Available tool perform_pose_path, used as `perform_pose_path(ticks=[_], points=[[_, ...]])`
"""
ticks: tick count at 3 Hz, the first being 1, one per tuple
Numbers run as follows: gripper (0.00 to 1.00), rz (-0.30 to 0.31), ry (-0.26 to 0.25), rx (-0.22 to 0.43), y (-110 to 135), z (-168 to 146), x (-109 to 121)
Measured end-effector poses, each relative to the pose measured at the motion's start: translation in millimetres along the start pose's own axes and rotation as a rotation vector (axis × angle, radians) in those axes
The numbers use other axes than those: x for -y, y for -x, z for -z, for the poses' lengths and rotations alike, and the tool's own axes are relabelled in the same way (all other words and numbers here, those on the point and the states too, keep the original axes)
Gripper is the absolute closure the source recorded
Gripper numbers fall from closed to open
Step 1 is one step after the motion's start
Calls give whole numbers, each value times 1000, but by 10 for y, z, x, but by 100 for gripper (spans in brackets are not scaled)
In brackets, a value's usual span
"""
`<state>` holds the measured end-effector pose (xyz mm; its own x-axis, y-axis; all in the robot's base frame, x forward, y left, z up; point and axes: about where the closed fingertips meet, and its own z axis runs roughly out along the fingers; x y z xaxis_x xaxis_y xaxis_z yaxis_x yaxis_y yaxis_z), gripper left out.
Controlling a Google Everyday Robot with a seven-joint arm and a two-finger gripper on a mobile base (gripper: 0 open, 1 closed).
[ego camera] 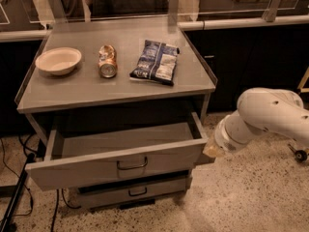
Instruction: Close top drawer
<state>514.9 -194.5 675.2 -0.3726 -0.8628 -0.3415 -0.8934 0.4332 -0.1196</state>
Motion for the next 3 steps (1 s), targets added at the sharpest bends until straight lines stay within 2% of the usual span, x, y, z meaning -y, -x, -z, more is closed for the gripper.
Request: perform_pose_path(ticks=[1, 3], points=[[100, 35, -55, 12, 281, -54, 235], [100, 16, -39, 7, 244, -100, 210]])
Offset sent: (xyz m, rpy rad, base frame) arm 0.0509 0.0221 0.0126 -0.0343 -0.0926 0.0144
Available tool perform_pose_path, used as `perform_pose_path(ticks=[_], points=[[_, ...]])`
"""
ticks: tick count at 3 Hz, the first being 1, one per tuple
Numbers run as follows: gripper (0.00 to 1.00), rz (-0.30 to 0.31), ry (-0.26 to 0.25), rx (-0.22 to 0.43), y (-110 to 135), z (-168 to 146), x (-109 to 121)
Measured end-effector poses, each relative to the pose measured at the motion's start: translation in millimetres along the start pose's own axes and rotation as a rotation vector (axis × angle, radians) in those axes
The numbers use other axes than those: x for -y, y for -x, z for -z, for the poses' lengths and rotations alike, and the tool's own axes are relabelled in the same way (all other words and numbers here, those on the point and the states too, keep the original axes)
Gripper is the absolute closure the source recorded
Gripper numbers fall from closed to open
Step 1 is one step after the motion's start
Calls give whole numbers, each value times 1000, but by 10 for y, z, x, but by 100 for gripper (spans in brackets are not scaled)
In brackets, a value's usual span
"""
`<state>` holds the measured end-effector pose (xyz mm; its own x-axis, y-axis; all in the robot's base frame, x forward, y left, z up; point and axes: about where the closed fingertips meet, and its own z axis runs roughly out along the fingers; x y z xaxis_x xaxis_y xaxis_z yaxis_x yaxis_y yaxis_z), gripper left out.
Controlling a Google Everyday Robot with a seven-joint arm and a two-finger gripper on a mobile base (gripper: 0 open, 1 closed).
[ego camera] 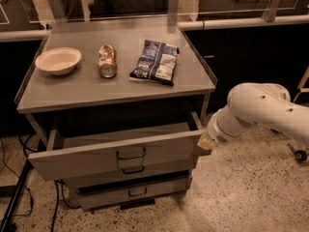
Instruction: Close top drawer
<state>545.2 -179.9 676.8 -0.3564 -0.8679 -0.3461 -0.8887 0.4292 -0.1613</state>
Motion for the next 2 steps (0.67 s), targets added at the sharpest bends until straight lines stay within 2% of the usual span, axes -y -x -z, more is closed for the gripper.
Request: perform_pose_path(ticks=[1, 2], points=[[100, -19, -33, -11, 65, -69, 136], [100, -19, -33, -11, 65, -69, 137]])
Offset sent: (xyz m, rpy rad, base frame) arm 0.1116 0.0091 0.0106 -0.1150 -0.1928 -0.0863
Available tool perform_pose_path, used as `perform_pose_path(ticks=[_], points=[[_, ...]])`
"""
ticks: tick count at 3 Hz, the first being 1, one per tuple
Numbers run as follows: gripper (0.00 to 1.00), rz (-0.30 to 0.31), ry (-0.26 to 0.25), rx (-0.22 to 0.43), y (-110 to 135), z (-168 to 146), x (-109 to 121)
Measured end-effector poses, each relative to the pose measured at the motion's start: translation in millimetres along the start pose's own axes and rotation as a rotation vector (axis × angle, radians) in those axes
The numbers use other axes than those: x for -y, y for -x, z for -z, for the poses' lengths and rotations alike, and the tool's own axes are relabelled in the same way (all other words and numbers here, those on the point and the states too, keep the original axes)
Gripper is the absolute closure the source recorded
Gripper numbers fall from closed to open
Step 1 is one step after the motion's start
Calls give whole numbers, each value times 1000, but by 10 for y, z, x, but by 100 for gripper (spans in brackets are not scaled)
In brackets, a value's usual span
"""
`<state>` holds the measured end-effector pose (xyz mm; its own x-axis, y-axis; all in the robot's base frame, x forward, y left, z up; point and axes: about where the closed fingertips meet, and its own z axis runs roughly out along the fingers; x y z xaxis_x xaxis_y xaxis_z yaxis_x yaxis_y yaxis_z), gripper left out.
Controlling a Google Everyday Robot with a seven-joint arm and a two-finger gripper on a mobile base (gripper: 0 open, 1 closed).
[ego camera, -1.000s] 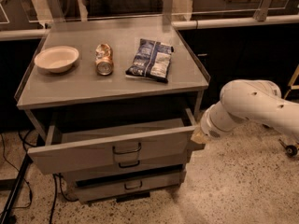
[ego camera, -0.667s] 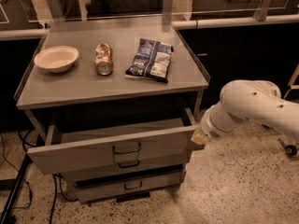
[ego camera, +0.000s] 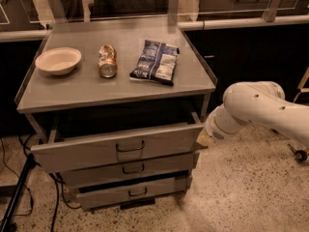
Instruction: Close top drawer
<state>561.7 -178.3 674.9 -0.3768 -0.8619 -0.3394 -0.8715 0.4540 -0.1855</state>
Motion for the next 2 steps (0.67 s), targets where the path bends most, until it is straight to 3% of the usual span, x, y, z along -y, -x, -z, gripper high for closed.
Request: perform_pose_path(ticks=[1, 2], points=[[100, 8, -62, 0, 153, -102, 261], [100, 8, -62, 0, 150, -99, 253]])
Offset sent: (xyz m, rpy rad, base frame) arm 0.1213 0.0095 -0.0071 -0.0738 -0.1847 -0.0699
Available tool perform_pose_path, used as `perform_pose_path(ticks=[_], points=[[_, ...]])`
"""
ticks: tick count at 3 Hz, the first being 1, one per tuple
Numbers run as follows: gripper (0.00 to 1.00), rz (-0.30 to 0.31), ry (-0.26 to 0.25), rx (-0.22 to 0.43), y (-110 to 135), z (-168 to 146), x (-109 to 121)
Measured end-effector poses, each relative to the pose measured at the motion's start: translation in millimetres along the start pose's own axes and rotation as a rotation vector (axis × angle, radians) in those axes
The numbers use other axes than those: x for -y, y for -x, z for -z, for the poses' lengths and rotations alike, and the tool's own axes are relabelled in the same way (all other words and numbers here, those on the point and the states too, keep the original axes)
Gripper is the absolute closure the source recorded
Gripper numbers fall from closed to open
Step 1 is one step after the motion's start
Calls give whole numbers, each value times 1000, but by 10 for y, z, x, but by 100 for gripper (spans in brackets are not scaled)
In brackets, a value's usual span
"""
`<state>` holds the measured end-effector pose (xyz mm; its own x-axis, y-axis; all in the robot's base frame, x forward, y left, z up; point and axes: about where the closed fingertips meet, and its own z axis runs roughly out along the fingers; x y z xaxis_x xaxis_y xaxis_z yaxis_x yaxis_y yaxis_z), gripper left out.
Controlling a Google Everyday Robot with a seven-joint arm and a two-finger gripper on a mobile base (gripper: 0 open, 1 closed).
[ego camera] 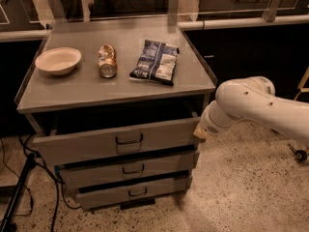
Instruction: Close top drawer
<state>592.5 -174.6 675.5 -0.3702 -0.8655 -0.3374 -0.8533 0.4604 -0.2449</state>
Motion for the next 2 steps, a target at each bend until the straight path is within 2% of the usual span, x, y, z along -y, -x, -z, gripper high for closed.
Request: perform_pose_path(ticks=[2], points=[[100, -1, -81, 13, 229, -279, 364]])
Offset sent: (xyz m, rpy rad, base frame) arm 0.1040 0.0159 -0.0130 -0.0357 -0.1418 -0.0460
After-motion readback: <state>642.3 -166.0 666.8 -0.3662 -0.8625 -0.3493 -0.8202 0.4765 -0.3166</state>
